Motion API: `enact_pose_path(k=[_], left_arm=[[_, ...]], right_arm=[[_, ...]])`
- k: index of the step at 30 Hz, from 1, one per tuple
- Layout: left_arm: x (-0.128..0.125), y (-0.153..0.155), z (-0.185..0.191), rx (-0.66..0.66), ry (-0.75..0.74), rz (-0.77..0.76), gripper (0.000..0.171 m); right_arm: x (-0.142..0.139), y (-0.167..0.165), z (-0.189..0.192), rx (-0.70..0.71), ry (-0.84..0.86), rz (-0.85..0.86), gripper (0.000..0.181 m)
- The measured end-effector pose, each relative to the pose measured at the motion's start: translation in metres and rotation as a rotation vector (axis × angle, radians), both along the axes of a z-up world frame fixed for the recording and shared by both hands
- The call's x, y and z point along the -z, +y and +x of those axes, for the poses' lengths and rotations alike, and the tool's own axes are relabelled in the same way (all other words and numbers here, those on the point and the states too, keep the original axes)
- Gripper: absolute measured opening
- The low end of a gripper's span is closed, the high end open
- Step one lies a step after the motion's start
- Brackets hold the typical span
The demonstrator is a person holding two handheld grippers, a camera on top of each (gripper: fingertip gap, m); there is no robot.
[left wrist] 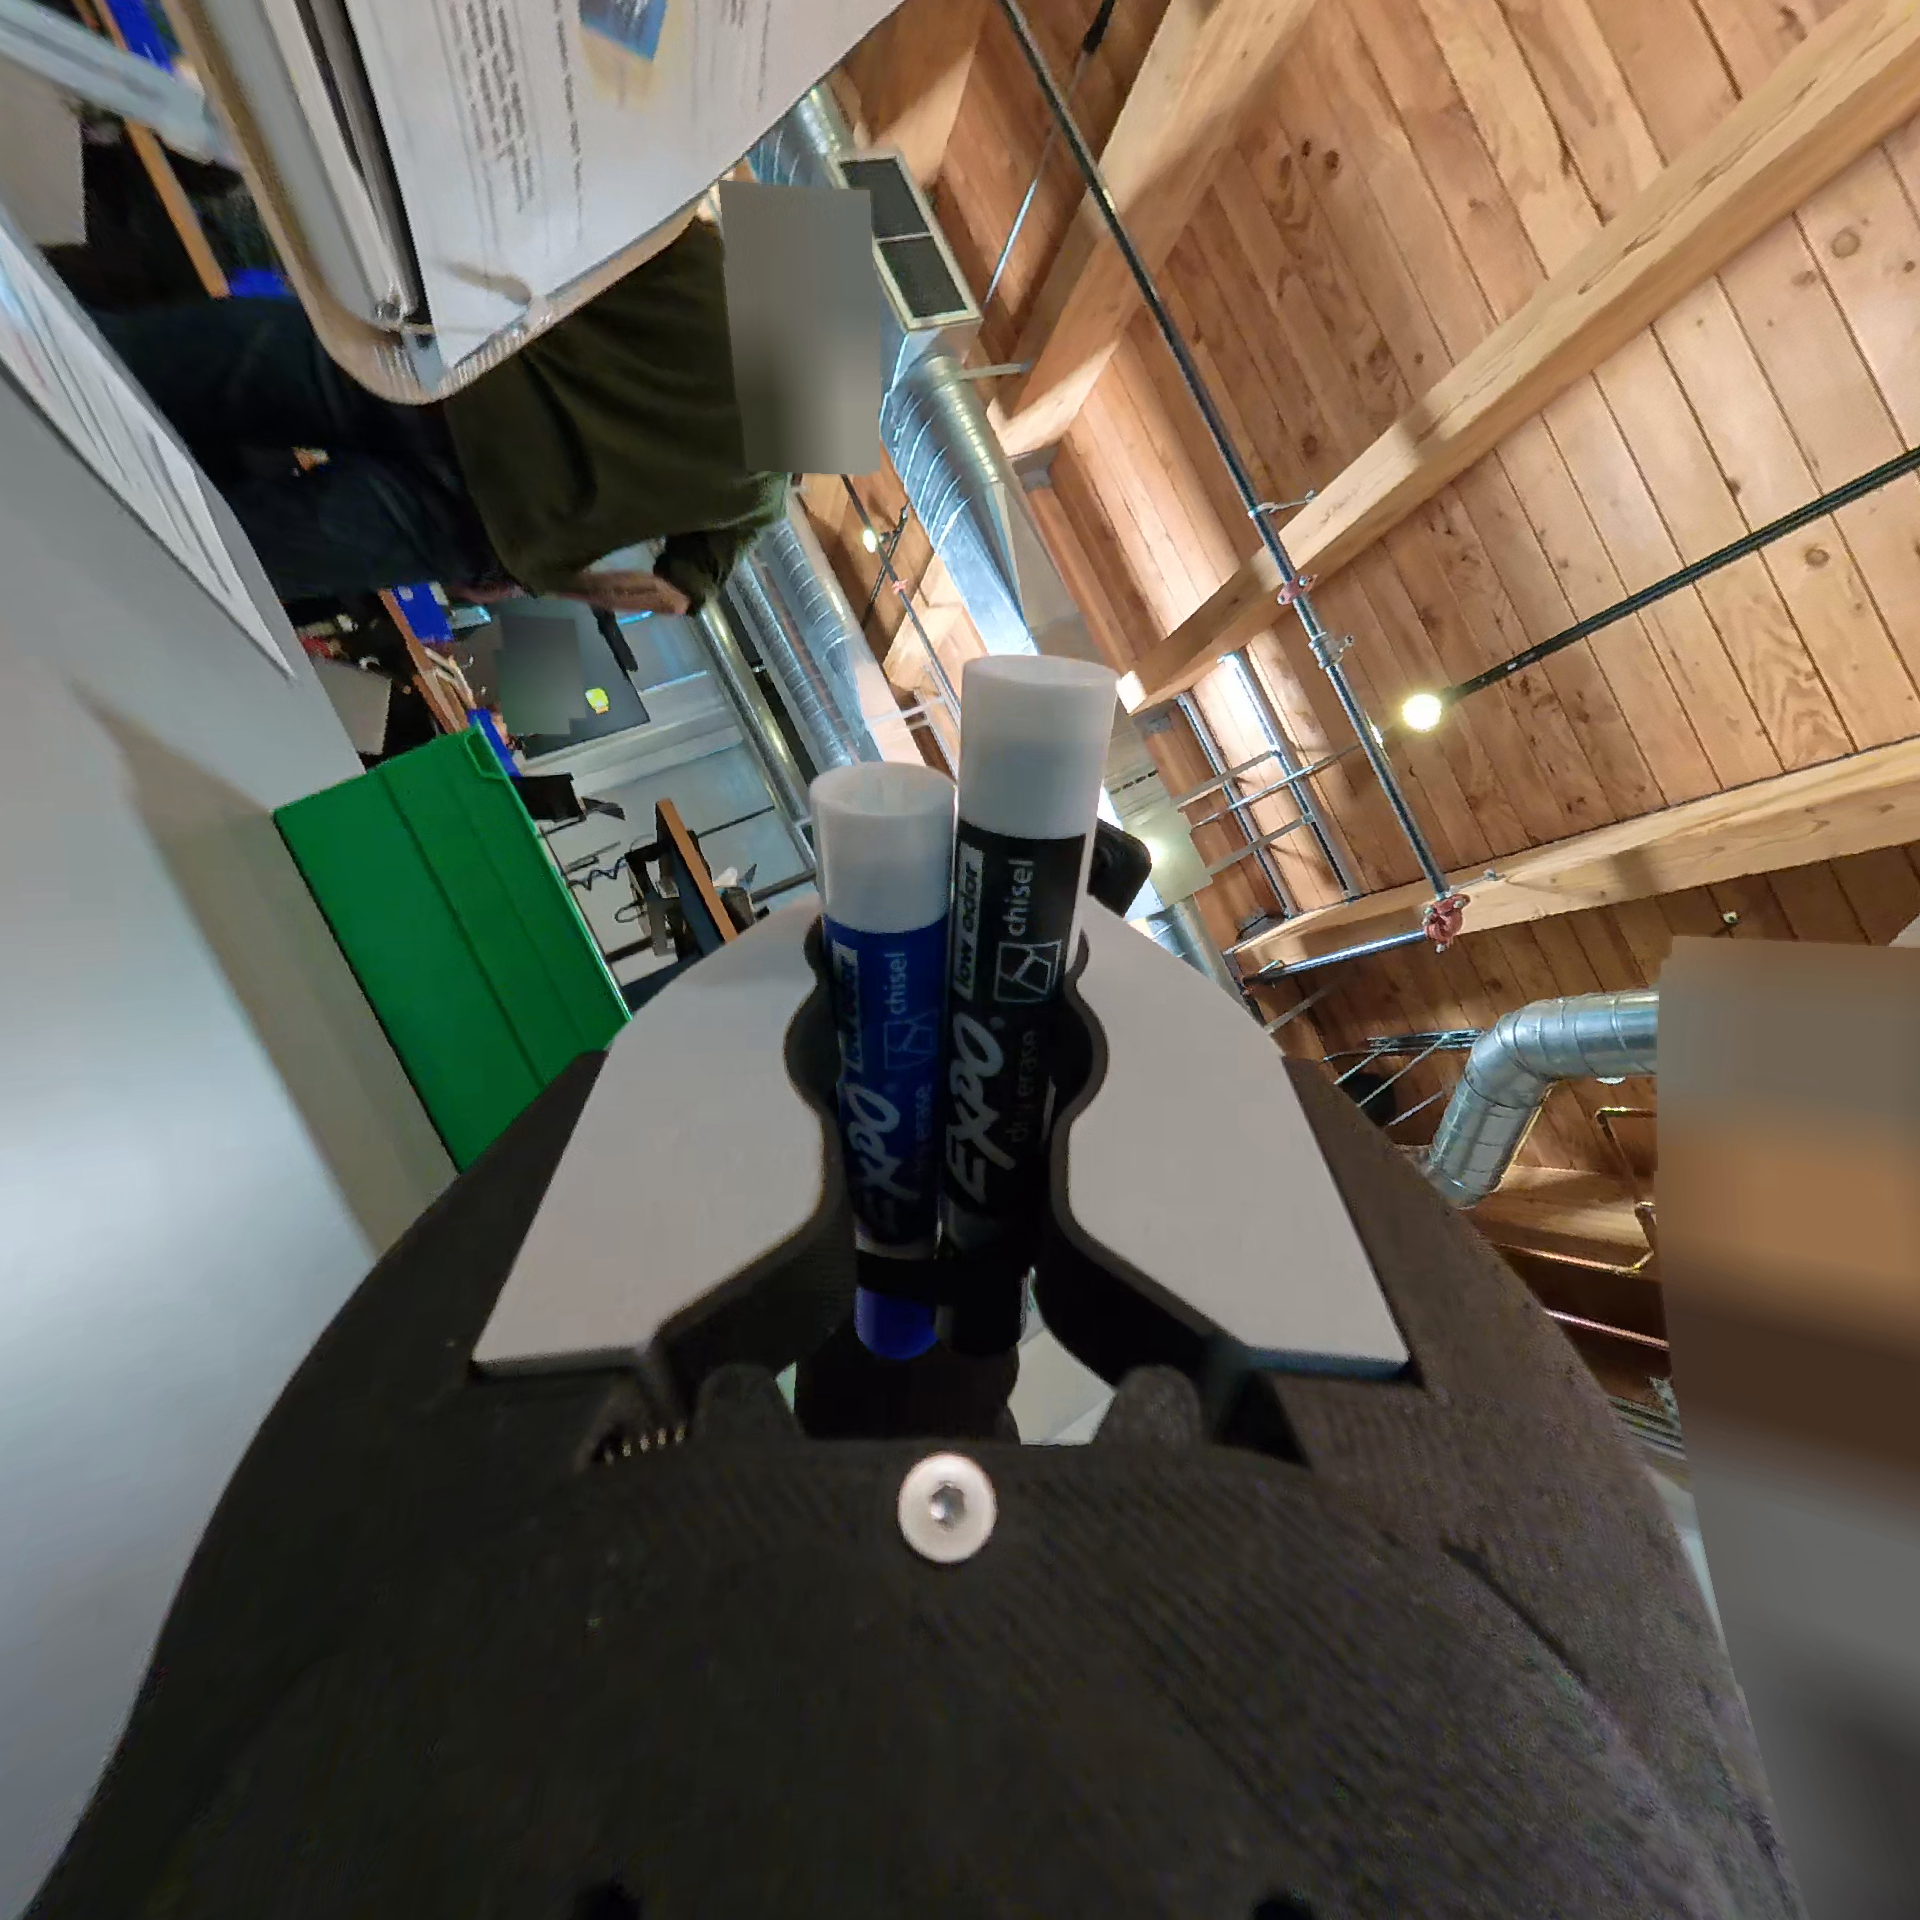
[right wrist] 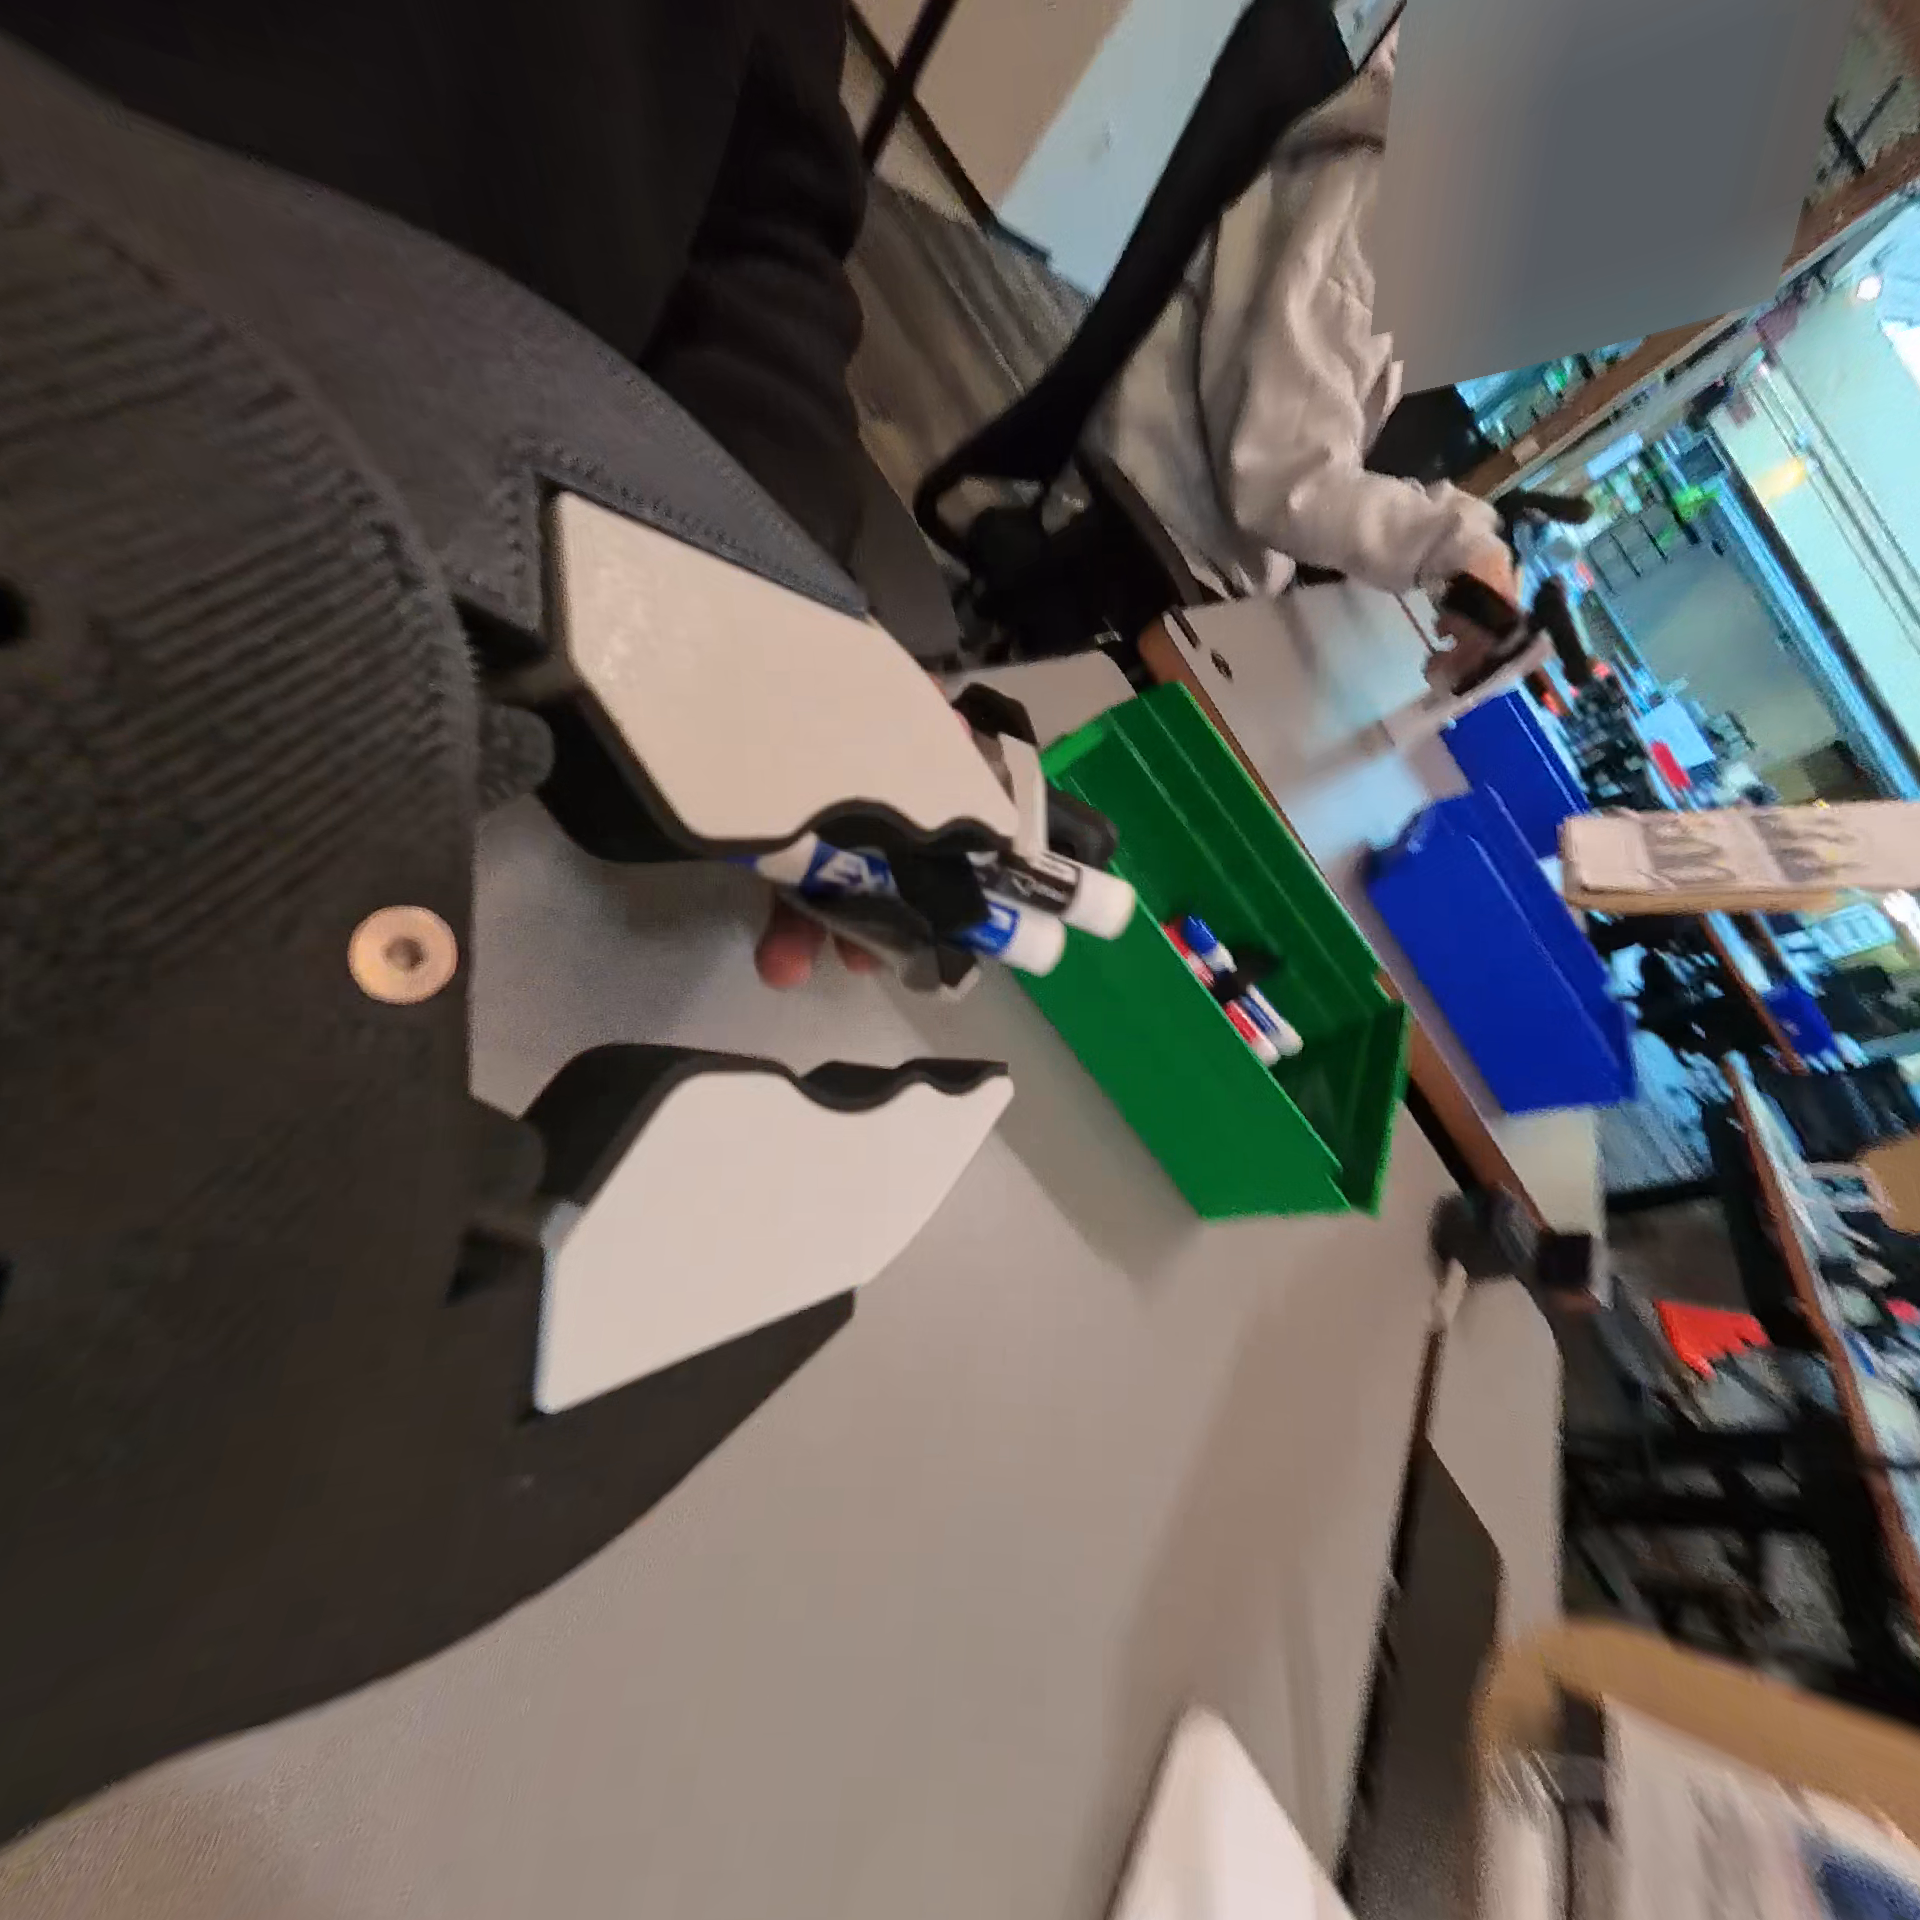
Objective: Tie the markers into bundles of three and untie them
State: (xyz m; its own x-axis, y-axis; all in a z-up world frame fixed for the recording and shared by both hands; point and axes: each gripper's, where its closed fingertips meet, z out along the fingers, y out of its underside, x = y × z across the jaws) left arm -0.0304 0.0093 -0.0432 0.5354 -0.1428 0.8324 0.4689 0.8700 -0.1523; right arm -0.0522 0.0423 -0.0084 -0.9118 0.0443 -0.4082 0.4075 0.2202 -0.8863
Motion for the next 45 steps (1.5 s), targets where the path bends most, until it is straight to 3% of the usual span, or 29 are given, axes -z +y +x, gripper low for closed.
enact_pose_path(k=[3,6,12,20,27,33,37,40,45], left_arm=[[-0.004,-0.007,0.002,-0.026,0.016,-0.004,0.038],[-0.007,-0.007,0.003,-0.035,0.036,-0.007,0.038],[-0.006,-0.009,0.001,-0.046,0.026,0.004,0.038],[-0.008,-0.010,0.001,-0.048,0.038,0.008,0.038],[-0.011,-0.016,0.002,-0.061,0.052,0.011,0.038],[-0.012,-0.021,0.001,-0.069,0.055,0.017,0.038],[-0.012,-0.022,0.001,-0.068,0.055,0.019,0.038],[-0.012,-0.022,0.000,-0.068,0.055,0.021,0.038],[-0.013,-0.022,0.001,-0.069,0.061,0.020,0.038]], right_arm=[[0.031,-0.030,0.023,-0.033,-0.028,0.037,0.039],[0.046,-0.040,0.027,-0.023,-0.015,0.049,0.038],[0.041,-0.036,0.028,-0.080,-0.116,-0.013,0.026],[0.061,-0.034,0.026,-0.081,-0.182,0.058,0.034],[0.060,-0.029,0.019,-0.087,-0.358,0.003,0.041],[0.065,-0.029,0.030,-0.189,-0.543,-0.024,0.046],[0.068,-0.031,0.042,-0.251,-0.573,-0.016,0.036],[0.066,-0.032,0.041,-0.249,-0.545,-0.035,0.004],[0.063,-0.028,0.036,-0.237,-0.471,-0.037,0.002]])
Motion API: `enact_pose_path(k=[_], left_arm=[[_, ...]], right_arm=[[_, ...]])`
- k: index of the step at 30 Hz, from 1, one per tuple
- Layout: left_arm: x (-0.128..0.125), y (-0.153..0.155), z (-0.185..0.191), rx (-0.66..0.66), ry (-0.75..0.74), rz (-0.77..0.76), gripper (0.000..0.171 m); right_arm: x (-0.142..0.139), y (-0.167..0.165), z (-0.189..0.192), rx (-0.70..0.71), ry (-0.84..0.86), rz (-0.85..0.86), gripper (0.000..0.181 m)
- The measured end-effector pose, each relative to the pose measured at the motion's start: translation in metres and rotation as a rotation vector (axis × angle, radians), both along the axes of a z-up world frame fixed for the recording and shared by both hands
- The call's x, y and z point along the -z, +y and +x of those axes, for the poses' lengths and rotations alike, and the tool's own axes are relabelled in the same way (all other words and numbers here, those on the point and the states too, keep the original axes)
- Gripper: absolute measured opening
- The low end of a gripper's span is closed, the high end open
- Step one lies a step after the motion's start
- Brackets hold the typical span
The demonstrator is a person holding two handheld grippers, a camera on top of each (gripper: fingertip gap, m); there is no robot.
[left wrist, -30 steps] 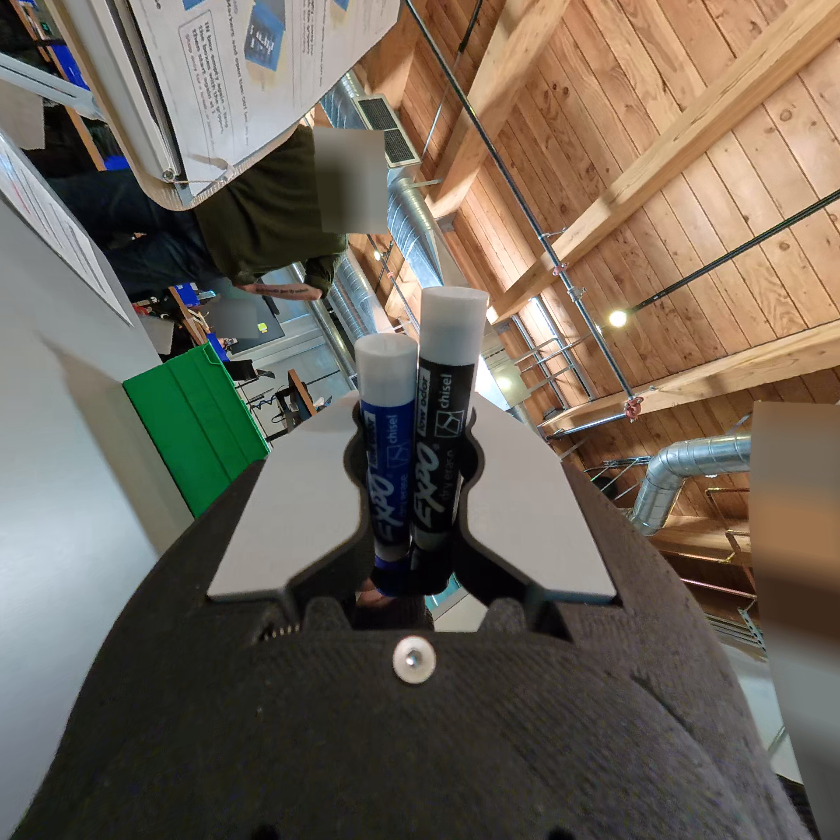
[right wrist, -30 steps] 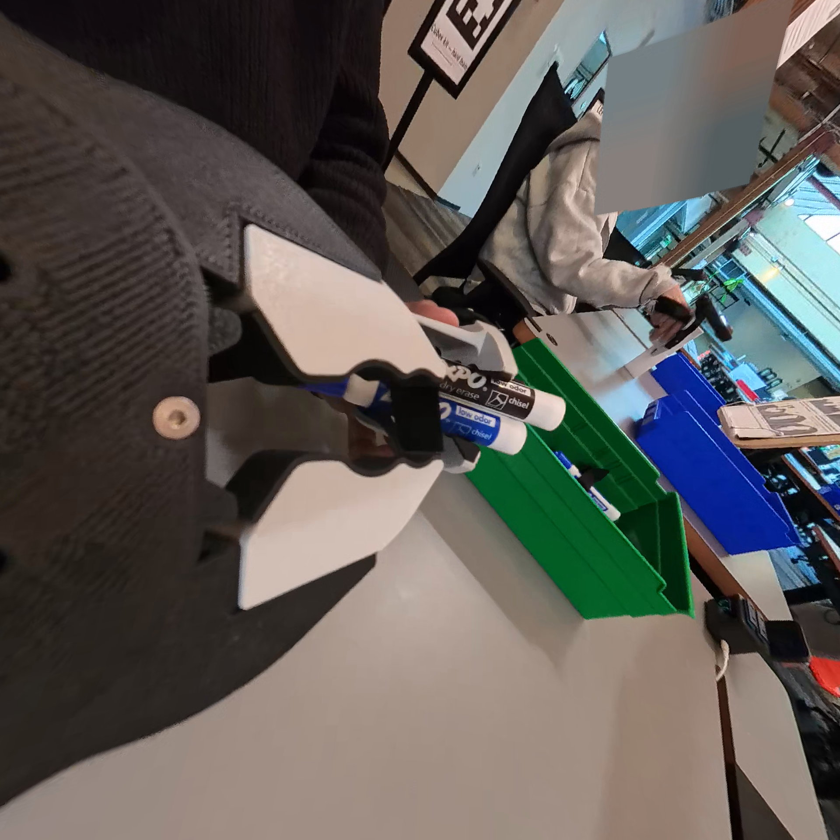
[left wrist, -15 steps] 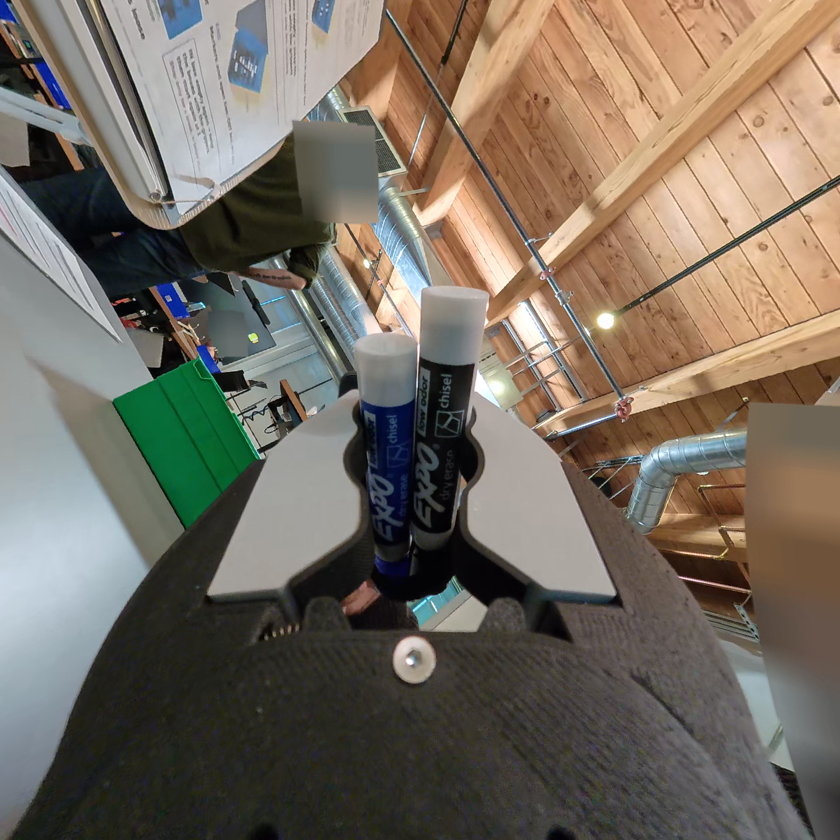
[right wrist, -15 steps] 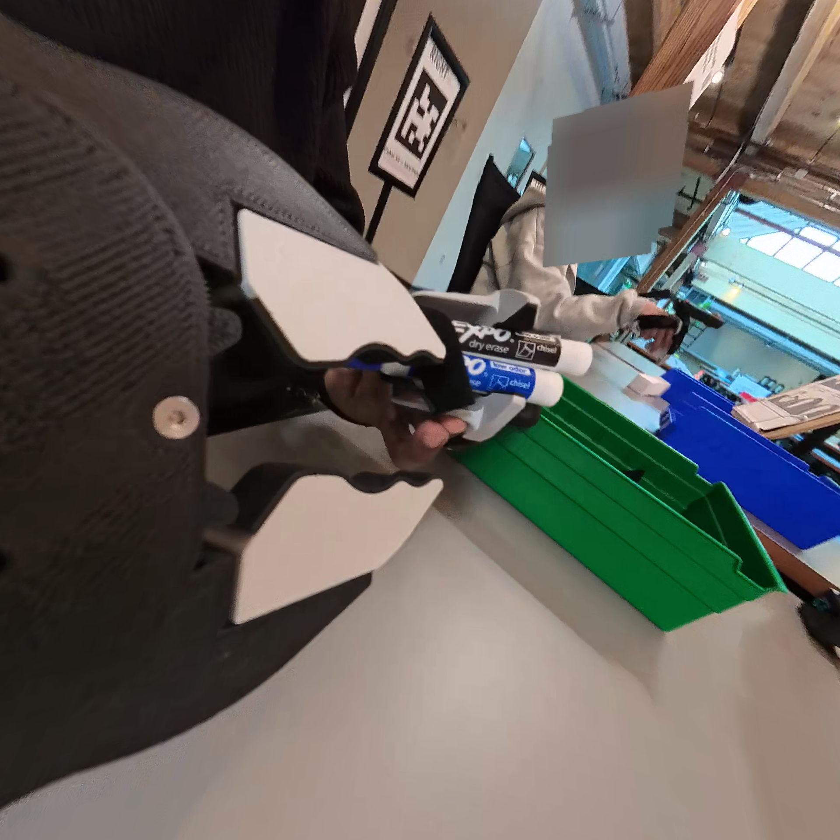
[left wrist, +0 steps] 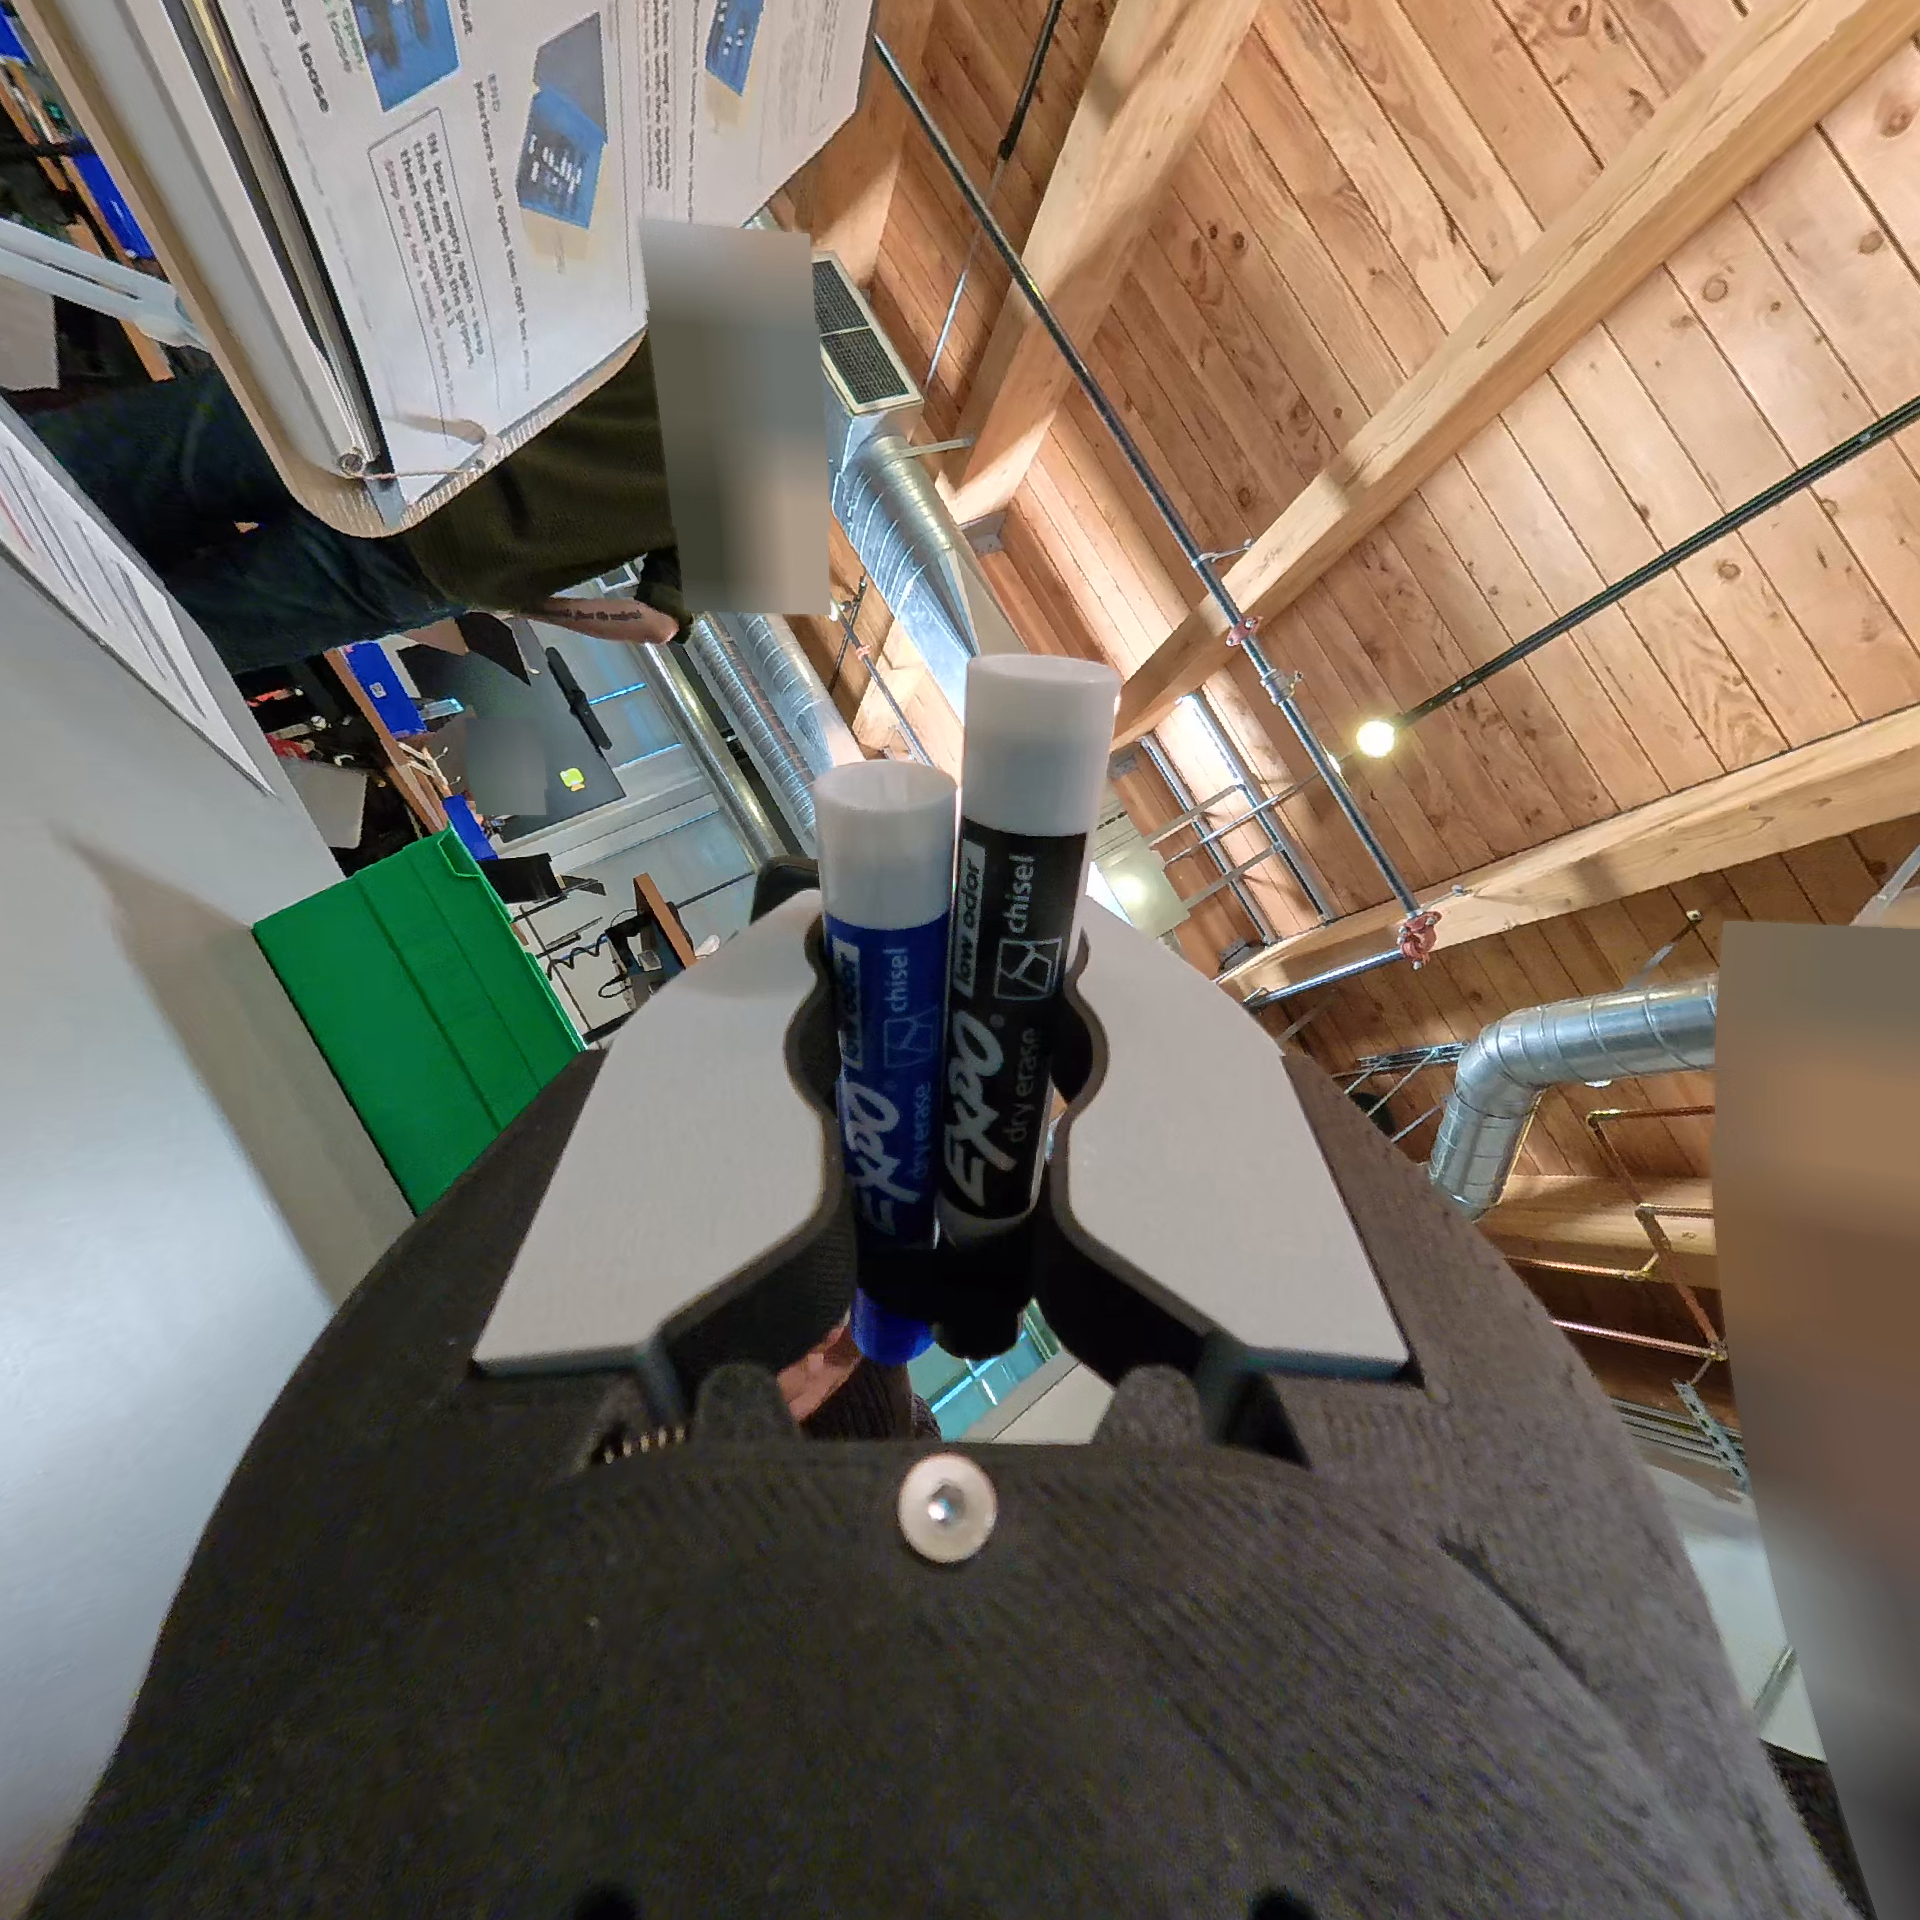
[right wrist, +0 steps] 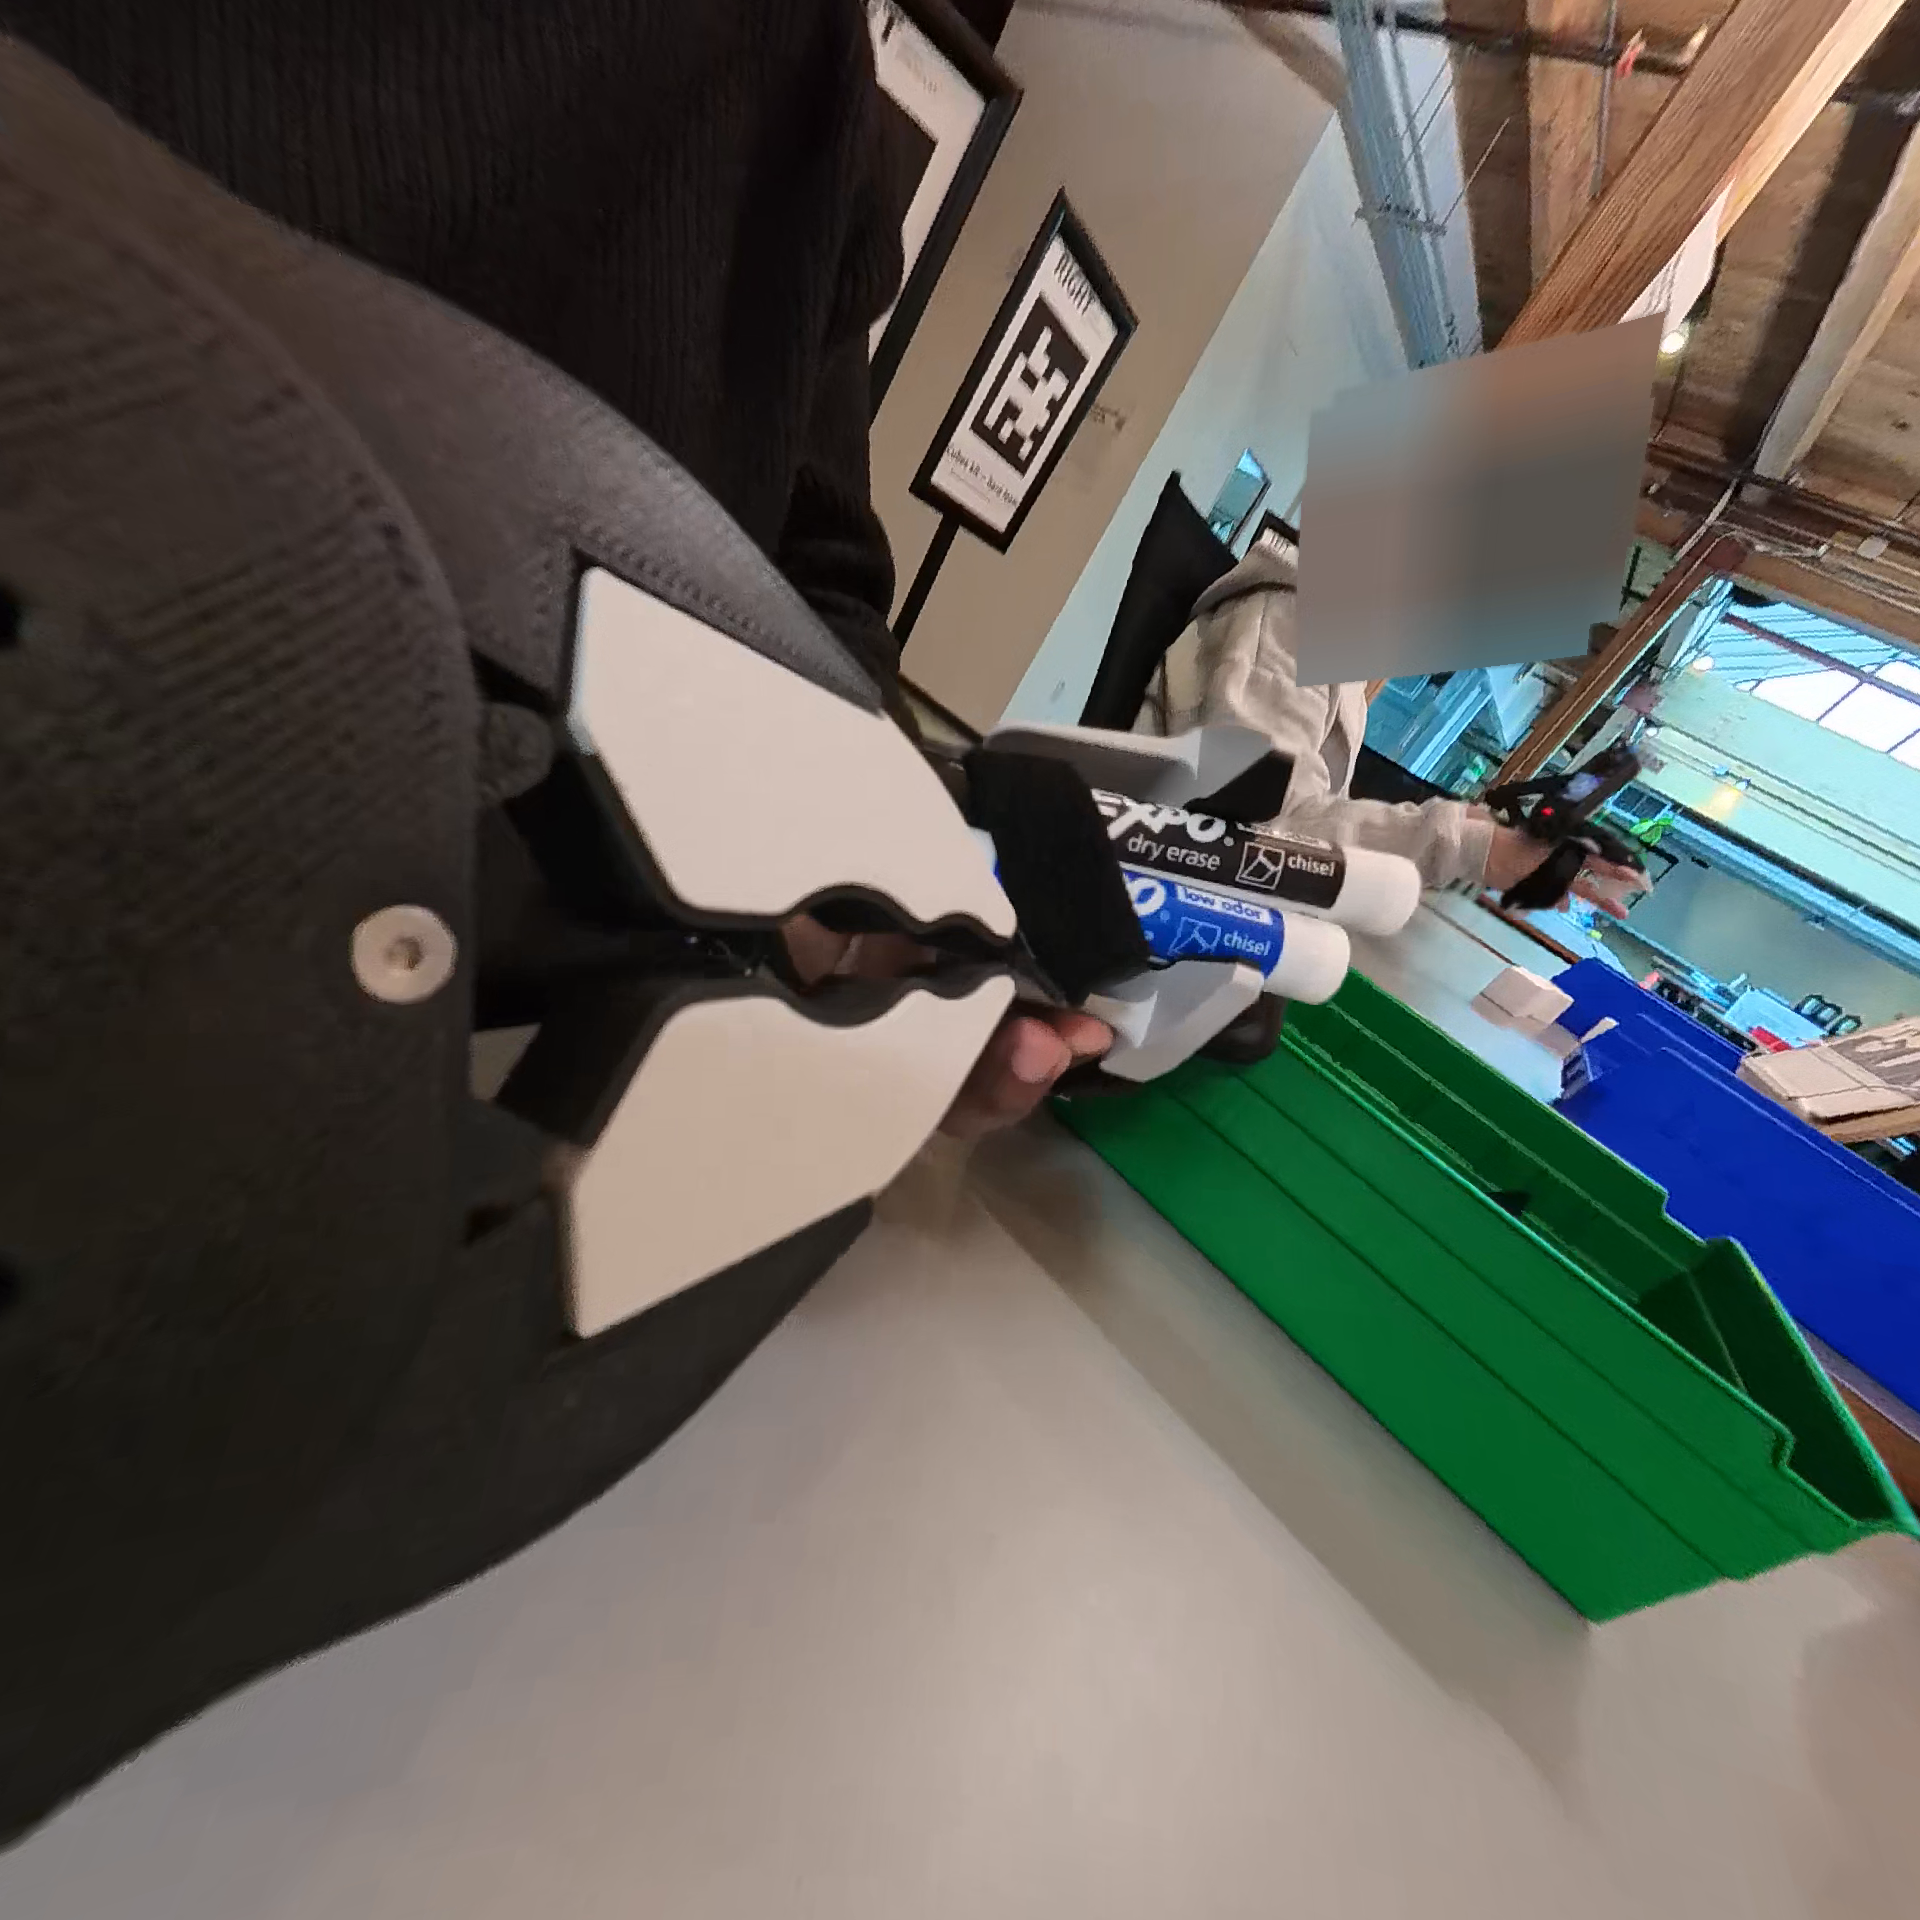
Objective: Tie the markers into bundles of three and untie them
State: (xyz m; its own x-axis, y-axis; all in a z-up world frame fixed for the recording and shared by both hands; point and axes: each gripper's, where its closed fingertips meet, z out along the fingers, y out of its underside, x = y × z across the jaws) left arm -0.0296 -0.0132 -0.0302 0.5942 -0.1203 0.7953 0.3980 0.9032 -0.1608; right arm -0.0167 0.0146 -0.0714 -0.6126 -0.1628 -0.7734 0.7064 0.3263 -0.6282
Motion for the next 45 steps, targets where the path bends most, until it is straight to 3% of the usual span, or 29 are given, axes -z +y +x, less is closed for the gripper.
enact_pose_path(k=[6,11,13,17,20,24,29,34,41,45], left_arm=[[0.001,0.001,0.000,-0.007,0.010,-0.015,0.038],[-0.001,0.002,0.002,-0.016,0.030,-0.030,0.039],[-0.001,0.001,0.003,-0.027,0.044,-0.040,0.039],[-0.009,0.003,0.008,-0.036,0.092,-0.059,0.039],[-0.008,0.004,0.008,-0.043,0.095,-0.069,0.039],[-0.007,0.002,0.008,-0.049,0.097,-0.069,0.039],[-0.004,0.002,0.007,-0.052,0.093,-0.051,0.039],[-0.015,0.002,0.012,-0.056,0.137,-0.093,0.040],[-0.019,-0.004,0.014,-0.055,0.160,-0.055,0.040],[-0.018,-0.006,0.015,-0.060,0.158,-0.035,0.039]], right_arm=[[0.007,-0.001,-0.008,0.083,0.223,0.095,0.002],[0.010,-0.001,-0.010,0.097,0.235,0.121,0.002],[0.010,-0.001,-0.009,0.098,0.183,0.122,0.002],[0.007,-0.001,-0.003,0.036,-0.119,0.076,0.002],[0.012,-0.002,0.000,-0.004,-0.214,0.073,0.001],[0.018,-0.001,0.003,-0.016,-0.091,0.129,0.002],[0.020,-0.003,0.000,0.057,0.237,0.218,0.002],[0.010,-0.001,-0.001,0.007,-0.092,0.080,0.001],[0.000,-0.004,-0.005,-0.012,-0.349,-0.054,0.001],[0.001,-0.006,-0.005,-0.010,-0.364,-0.063,0.001]])
